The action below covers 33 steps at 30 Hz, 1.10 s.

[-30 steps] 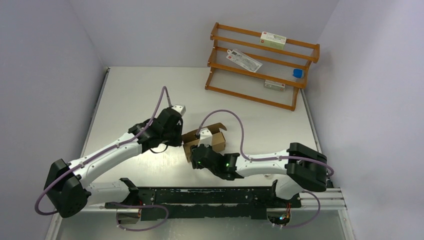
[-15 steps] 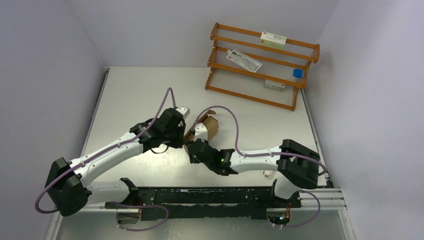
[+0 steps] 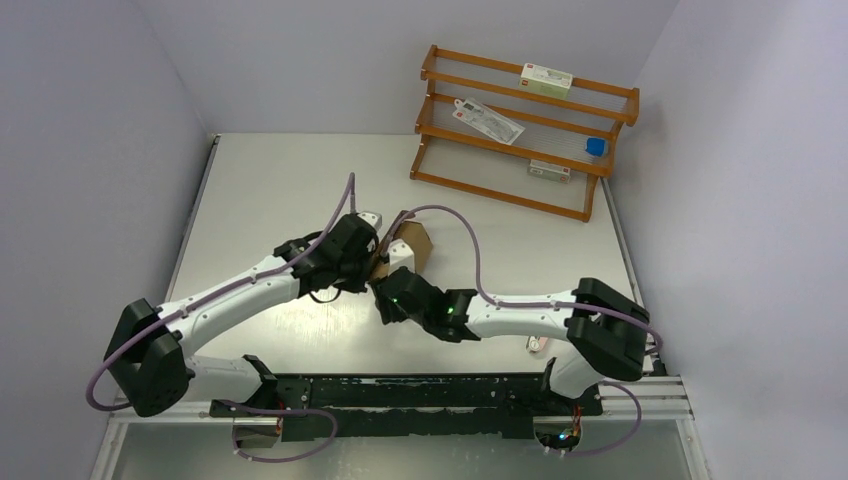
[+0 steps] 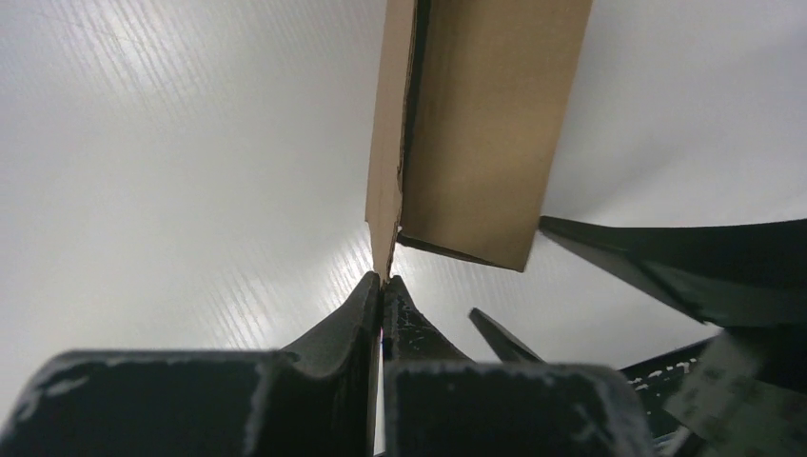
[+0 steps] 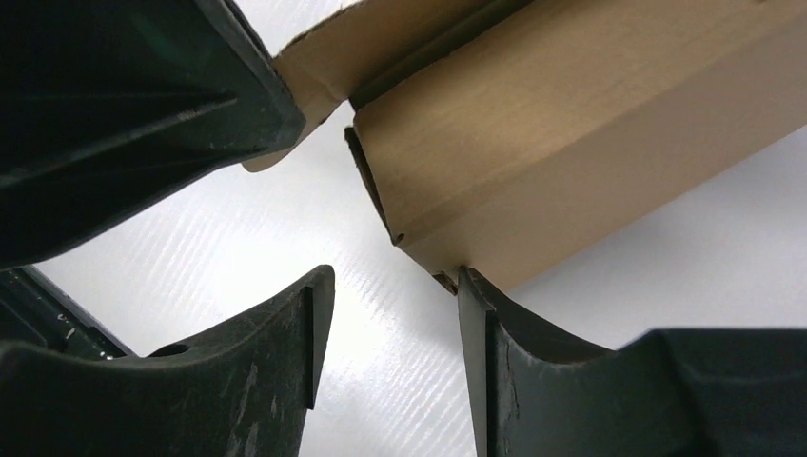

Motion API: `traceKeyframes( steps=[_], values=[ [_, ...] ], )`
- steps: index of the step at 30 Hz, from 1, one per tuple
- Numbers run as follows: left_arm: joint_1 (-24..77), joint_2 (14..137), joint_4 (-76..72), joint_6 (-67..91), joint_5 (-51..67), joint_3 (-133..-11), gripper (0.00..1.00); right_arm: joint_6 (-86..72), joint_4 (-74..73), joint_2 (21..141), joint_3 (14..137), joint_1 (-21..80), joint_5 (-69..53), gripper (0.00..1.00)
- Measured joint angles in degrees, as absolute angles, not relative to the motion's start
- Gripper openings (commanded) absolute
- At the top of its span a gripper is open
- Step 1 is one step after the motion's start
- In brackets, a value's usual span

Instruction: Fold the paper box

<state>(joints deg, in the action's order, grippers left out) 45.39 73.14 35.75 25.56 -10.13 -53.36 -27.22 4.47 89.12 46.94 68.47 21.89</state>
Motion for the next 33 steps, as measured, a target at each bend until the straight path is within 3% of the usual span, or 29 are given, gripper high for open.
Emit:
traceKeyframes(
  steps=[15, 23, 33],
  values=[
    [45.50, 75.55, 36.27, 25.96, -10.22, -55.13, 0.05, -22.17, 3.62, 83.92, 45.54, 63.35, 15.70, 0.54],
    [45.50, 74.30, 36.03, 25.87, -7.86, -55.59, 0.05, -21.12, 13.23, 87.61, 41.87, 63.35, 12.45, 0.52],
    [45.47, 75.35, 36.10, 23.03, -13.91, -56.66, 0.05, -18.63, 28.56, 93.80, 39.42, 63.61, 10.92, 0.53]
  ],
)
